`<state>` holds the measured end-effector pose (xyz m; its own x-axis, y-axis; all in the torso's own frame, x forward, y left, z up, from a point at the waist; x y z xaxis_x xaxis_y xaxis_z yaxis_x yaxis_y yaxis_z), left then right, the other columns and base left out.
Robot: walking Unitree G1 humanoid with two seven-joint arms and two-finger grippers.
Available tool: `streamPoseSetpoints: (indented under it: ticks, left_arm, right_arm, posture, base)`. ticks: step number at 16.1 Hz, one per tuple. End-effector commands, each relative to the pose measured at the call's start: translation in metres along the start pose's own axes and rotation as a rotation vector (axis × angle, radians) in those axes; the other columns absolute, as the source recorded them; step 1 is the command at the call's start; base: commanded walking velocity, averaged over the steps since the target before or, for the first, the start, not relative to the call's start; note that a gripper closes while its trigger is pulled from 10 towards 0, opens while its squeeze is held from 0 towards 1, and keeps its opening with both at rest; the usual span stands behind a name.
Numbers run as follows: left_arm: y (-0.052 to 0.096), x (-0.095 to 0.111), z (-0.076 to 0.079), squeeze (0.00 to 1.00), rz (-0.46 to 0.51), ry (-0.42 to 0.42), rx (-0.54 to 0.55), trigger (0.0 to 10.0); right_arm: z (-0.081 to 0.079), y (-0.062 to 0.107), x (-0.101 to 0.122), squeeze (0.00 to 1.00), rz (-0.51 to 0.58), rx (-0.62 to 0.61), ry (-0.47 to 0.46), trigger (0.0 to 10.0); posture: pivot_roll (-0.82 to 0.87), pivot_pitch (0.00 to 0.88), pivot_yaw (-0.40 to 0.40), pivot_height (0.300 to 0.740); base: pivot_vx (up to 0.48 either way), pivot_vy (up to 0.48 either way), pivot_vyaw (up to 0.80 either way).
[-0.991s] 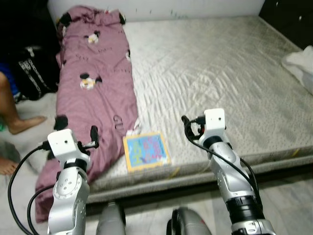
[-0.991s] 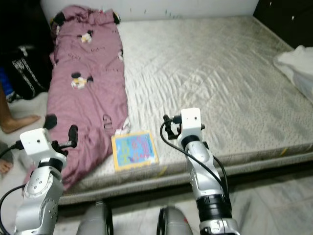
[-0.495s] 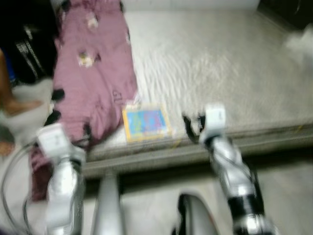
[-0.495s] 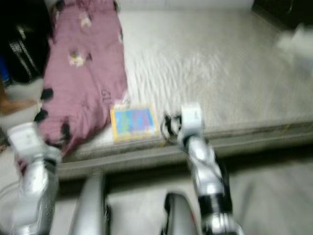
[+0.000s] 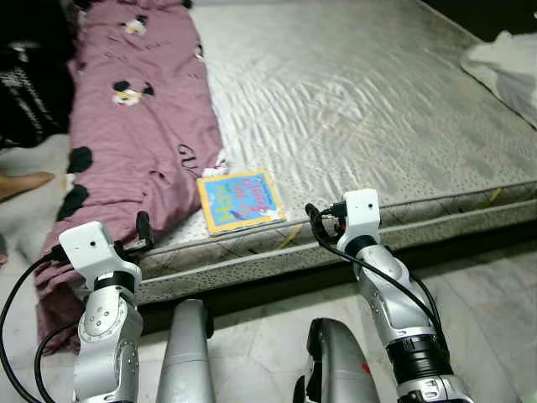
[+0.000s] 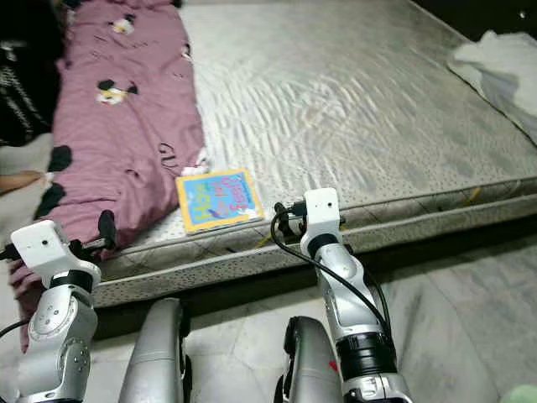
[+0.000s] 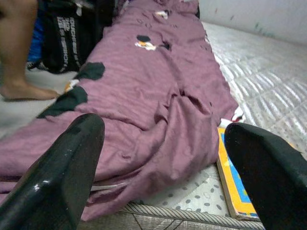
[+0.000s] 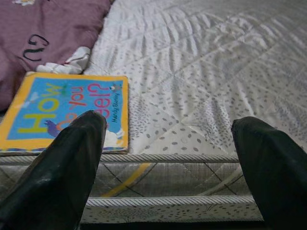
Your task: Clean up the room
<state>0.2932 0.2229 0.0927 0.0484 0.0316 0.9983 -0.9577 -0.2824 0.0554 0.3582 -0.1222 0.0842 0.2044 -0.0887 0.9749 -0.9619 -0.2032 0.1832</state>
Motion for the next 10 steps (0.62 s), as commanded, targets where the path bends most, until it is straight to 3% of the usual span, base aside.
streamPoseSetpoints:
  ticks: [1, 10]
  left_arm:
    - [0.0005, -0.0048, -0.002, 0.0, -0.02, 0.003, 0.01, 10.0]
    - [-0.0062, 0.0035, 0.0047, 0.0, 0.028, 0.031, -0.021, 10.0]
  right_arm:
    - [0.0004, -0.0008, 0.0034, 0.0, 0.002, 0.006, 0.001, 10.0]
    - [0.0006, -0.0045, 0.0052, 0.0, 0.006, 0.004, 0.005, 10.0]
  posture:
    - [0.05, 0.112, -0.036, 0.538]
    - [0.05, 0.099, -0.033, 0.533]
  base:
    - [0.0, 0.0, 0.0]
    - [0.027, 0.0, 0.0]
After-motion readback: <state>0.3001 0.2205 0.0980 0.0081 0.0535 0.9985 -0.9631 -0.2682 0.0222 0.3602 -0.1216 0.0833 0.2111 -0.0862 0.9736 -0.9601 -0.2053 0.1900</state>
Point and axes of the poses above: a point about 5 cm out from each wrist's last joint towards the gripper, its own y axis pointing back from the gripper into the wrist, its own x axis along the axis of the wrist's last joint, z = x × y, the point moved 5 cm from there along -y, pointing out of the wrist towards the gripper, and after that the axes turned 9 degrees about -y, right-handed, at the moved point
